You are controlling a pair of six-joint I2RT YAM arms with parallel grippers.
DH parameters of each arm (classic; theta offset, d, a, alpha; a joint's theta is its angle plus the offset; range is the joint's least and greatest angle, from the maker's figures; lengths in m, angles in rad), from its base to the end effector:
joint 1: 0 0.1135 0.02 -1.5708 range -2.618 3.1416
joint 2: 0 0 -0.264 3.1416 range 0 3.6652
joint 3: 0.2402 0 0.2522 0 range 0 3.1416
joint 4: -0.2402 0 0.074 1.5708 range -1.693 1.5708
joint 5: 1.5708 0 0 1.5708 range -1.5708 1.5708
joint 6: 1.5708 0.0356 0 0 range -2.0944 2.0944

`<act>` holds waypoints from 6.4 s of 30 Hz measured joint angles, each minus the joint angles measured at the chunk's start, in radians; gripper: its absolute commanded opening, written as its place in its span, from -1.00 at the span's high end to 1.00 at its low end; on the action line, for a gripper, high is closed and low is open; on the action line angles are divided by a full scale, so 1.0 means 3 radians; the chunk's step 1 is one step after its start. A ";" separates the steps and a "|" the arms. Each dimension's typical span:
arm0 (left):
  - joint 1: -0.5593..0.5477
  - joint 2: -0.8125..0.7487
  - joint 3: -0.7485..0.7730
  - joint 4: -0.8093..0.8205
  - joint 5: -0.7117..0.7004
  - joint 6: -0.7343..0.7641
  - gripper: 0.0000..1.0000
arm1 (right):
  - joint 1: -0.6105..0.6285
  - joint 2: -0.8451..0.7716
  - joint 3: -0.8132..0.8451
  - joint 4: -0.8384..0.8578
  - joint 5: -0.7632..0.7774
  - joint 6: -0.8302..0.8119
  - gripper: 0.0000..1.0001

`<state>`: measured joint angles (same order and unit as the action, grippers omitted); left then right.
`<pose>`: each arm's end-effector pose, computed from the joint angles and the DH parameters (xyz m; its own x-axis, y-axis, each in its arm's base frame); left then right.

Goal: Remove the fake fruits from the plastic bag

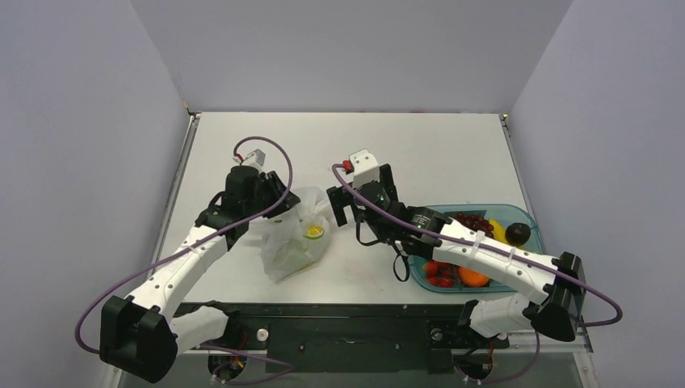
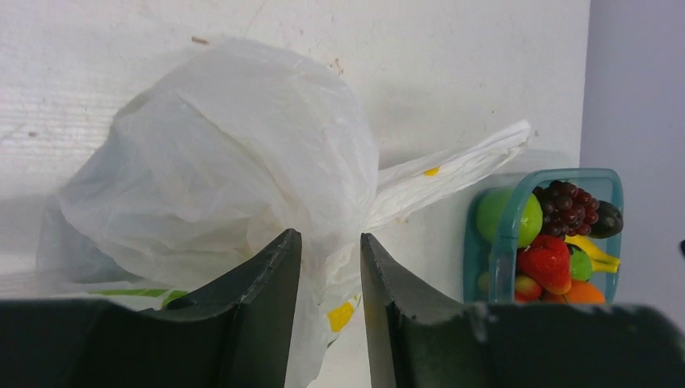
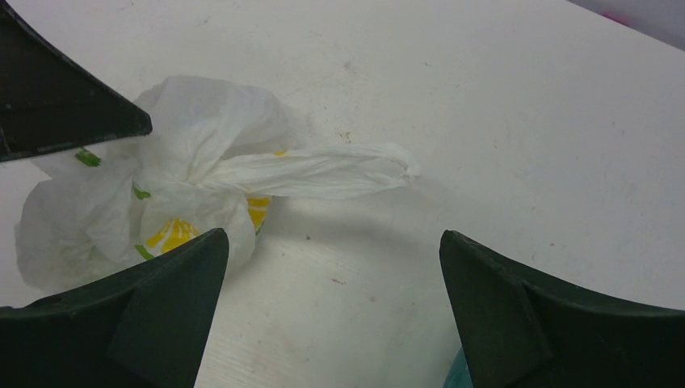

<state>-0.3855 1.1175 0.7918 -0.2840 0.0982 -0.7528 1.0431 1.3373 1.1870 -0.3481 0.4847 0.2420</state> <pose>0.2261 -0.0955 0.2666 -0.6940 -0.4526 -0.5599 -0.0353 0.7981 -0.6015 0.1668 0.2532 0.3425 -0.3675 -0.2094 -0.9061 -0.4844 0.8748 -0.0057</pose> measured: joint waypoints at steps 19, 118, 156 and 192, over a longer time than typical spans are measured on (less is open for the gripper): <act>0.0483 0.1724 0.1857 -0.1142 0.1165 0.1562 -0.29 | -0.0032 -0.0015 -0.0727 0.0996 -0.1212 0.1311 -0.92; 0.1072 0.1785 0.1470 -0.1015 0.1302 0.1493 1.00 | 0.0779 0.1261 -0.0631 0.1441 -0.0345 0.0543 1.00; 0.1090 0.1787 0.1470 -0.0905 0.1411 0.1415 1.00 | 0.0815 0.1133 0.0153 0.0818 -0.0174 0.0364 -0.18; 0.0987 0.1946 0.1516 -0.1017 0.1166 0.1584 1.00 | 0.0632 0.1755 0.0676 0.0735 -0.0324 0.0253 0.30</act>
<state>-0.0895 1.7012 1.2465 -0.5892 0.4480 -0.2775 1.2327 1.8637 1.3899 -0.1276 0.3874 0.3180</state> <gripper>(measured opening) 0.004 0.444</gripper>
